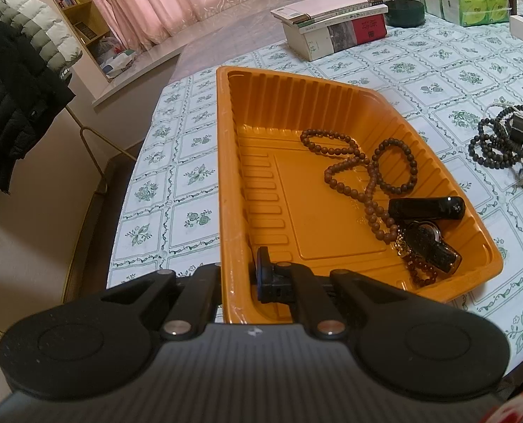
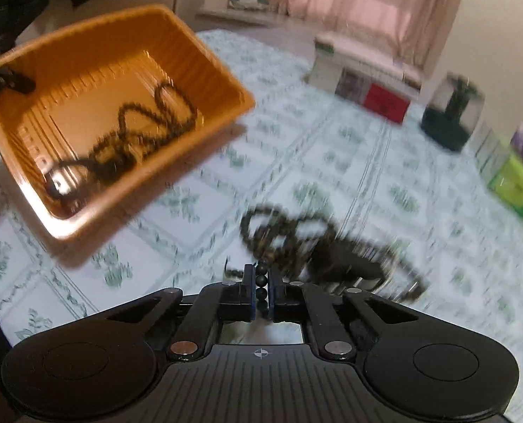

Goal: Organize jewelry
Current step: 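Grasp a long dark bead necklace from the pile with the right gripper and lift, then lower the dark bead necklace into the orange tray and open the right gripper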

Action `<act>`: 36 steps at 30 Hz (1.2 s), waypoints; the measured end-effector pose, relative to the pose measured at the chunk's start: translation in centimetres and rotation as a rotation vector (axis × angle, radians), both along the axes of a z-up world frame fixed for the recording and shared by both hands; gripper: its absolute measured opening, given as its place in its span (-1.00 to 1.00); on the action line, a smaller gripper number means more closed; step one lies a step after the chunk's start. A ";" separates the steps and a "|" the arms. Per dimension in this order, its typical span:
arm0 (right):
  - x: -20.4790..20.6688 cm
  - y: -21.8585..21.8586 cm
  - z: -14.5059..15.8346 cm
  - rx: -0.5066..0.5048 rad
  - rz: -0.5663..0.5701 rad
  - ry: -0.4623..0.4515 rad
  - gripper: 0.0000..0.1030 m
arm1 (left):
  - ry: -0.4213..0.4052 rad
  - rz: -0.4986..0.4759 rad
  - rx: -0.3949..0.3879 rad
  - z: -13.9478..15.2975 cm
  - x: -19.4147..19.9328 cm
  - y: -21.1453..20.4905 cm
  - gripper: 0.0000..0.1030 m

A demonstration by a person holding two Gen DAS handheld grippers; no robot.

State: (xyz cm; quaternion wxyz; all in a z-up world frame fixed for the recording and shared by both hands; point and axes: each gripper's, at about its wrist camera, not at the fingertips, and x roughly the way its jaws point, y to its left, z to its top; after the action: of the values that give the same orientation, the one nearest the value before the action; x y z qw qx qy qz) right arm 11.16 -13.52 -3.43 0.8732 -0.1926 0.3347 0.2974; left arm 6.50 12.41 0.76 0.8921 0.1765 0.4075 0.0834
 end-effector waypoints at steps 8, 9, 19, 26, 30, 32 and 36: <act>0.8 -1.9 13.5 -0.029 0.058 -0.306 -0.88 | 0.000 -0.003 0.003 0.0 0.0 0.0 -0.94; 0.8 -2.2 15.4 -0.035 0.062 -0.351 -0.88 | 0.000 -0.004 0.004 0.0 0.0 0.0 -0.94; -0.2 -4.3 27.7 -0.106 0.056 -0.671 -0.88 | 0.001 -0.009 0.012 0.1 0.1 -0.1 -0.93; 0.1 -5.0 33.0 -0.117 0.039 -0.780 -0.88 | 0.003 -0.013 0.017 0.2 0.0 -0.2 -0.93; 0.1 -4.4 35.0 -0.120 0.069 -0.805 -0.88 | 0.002 -0.013 0.017 0.2 0.0 -0.2 -0.94; 0.1 -3.8 35.6 -0.124 0.100 -0.804 -0.88 | 0.003 -0.014 0.018 0.2 0.0 -0.2 -0.93; 0.0 -1.9 35.9 -0.151 0.197 -0.791 -0.88 | 0.003 -0.015 0.018 0.3 -0.1 -0.2 -0.93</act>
State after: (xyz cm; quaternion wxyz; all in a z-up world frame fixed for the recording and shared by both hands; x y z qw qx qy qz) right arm 11.14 -15.45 32.44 0.8853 -0.3865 -0.0259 0.2572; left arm 6.43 12.25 1.03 0.8905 0.1878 0.4067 0.0799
